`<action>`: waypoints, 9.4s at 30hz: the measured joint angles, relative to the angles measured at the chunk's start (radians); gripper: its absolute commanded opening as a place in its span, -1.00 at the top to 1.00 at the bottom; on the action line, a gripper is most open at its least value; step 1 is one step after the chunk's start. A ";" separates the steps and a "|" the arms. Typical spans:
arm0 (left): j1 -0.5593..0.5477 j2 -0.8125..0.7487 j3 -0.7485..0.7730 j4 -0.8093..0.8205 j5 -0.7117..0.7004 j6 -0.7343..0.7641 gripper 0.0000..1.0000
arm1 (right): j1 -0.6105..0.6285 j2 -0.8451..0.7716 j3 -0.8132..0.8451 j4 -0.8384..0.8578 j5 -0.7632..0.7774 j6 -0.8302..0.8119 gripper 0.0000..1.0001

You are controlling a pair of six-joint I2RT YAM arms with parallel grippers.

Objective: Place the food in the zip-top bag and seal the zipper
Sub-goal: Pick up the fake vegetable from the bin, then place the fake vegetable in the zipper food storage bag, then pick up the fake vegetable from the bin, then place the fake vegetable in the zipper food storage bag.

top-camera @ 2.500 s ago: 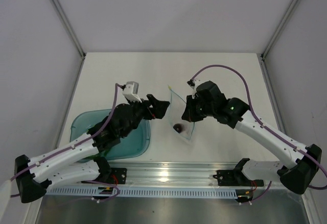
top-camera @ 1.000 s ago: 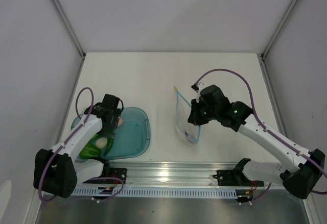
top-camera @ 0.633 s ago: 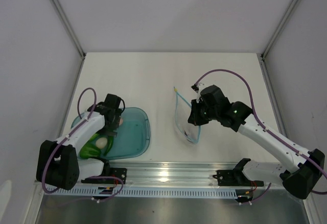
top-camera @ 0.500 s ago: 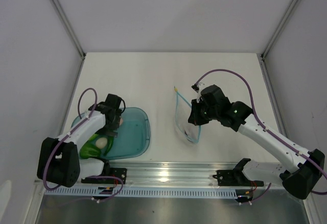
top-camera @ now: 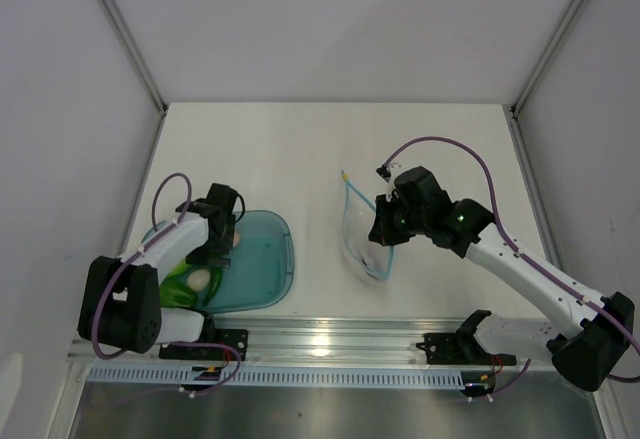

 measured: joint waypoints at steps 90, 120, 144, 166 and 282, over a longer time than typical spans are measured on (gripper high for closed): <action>-0.841 -0.159 0.277 0.729 0.214 1.262 -0.98 | -0.003 0.039 0.003 0.016 -0.007 0.013 1.00; -0.380 -0.558 0.122 0.206 -0.079 0.869 -0.99 | -0.005 0.021 -0.012 0.018 -0.008 0.013 1.00; -0.002 -0.351 -0.054 -0.062 -0.147 0.485 -0.99 | -0.005 -0.016 -0.047 0.026 -0.035 0.004 1.00; 0.051 -0.094 -0.117 0.215 -0.054 0.555 -0.95 | -0.011 -0.034 -0.056 0.029 -0.046 0.003 1.00; -0.769 -0.411 -0.236 1.628 0.444 0.926 0.99 | 0.020 0.046 -0.003 -0.039 -0.091 0.006 1.00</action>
